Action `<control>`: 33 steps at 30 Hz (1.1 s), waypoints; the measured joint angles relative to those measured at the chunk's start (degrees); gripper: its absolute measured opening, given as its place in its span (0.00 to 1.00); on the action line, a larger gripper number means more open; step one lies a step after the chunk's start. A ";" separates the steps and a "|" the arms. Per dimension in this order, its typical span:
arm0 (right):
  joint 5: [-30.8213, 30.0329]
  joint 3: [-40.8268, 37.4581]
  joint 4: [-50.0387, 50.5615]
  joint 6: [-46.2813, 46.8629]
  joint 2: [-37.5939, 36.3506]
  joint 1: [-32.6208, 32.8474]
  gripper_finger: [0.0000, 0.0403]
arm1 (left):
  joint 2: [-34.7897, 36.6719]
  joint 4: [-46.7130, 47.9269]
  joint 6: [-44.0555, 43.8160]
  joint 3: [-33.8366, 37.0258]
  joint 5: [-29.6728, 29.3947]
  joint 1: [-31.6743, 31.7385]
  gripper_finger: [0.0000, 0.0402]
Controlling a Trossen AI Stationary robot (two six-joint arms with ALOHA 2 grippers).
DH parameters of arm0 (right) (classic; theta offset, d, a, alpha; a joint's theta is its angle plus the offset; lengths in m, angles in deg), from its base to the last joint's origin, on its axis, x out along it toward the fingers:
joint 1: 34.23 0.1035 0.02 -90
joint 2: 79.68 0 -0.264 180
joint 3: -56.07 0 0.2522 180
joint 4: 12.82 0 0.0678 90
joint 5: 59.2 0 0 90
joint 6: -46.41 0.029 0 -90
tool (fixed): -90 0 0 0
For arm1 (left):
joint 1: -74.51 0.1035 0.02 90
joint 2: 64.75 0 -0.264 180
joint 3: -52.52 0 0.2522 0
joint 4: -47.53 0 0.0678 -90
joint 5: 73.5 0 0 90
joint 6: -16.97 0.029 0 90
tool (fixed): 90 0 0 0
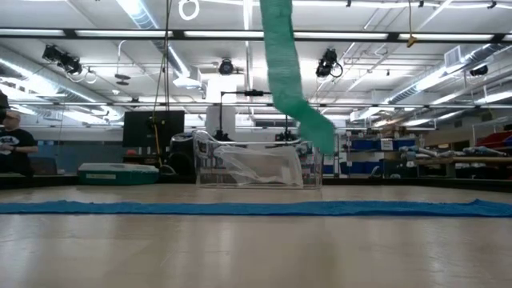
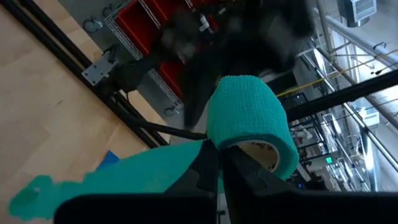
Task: Roll bandage
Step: Roll the green bandage
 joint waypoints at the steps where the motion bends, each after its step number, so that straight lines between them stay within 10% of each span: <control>1: -2.53 0.00 -1.18 -0.54 -0.66 -0.02 0.28 | 0.00 0.00 0.10 0.00 -0.08 -0.59 0.04; 15: -7.02 0.00 -4.28 -1.72 -6.39 -0.46 0.26 | -3.01 -7.33 8.82 -0.02 -11.71 -10.03 0.04; 33: -4.30 0.02 -3.70 -15.66 -4.10 2.43 0.31 | -4.28 -7.58 0.38 0.00 -3.92 -8.04 0.04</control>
